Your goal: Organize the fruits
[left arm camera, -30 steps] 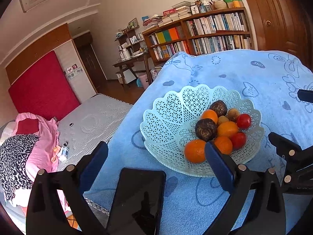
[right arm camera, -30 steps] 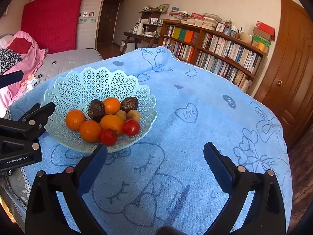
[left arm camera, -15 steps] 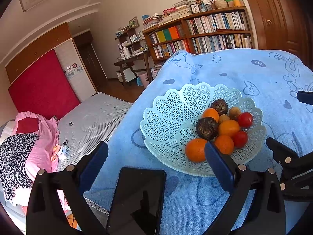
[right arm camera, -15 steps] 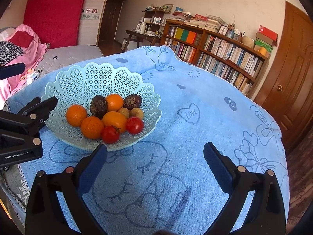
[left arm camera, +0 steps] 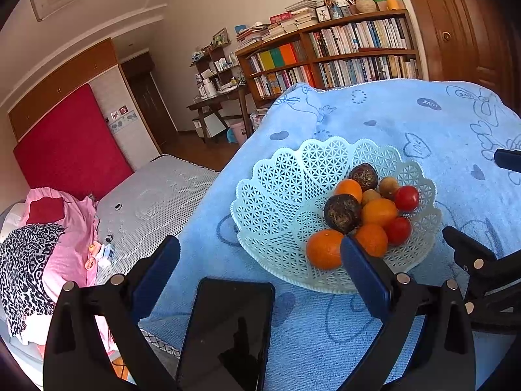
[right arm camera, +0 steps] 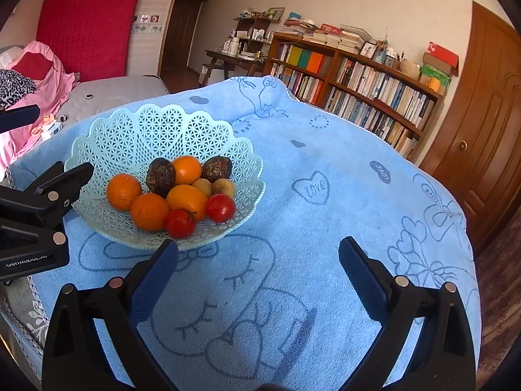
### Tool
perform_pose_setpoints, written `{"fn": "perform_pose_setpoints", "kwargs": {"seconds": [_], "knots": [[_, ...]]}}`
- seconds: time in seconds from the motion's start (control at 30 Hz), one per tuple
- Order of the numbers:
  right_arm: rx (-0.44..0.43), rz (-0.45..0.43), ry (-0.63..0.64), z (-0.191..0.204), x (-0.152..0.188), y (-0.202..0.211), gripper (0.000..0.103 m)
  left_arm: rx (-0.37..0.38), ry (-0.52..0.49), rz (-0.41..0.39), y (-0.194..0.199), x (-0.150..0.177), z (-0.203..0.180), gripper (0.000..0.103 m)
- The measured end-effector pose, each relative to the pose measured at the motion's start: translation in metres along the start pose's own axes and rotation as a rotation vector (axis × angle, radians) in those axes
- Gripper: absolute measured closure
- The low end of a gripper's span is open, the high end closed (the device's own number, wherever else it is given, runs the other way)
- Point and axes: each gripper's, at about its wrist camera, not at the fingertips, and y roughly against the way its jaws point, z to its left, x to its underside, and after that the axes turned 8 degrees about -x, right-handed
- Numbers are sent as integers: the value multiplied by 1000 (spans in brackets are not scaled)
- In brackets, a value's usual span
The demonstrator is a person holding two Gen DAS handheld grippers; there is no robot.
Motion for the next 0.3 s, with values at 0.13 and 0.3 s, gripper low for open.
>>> {"fn": "perform_pose_setpoints", "kwargs": {"seconds": [0.13,0.3], "knots": [[-10,14,-8,-1,1,-1,5,0,-2,1,0,1,0,3],[-10,23,-29,-5,3,-3,5,1,-3,-1,0,1,-1,3]]}}
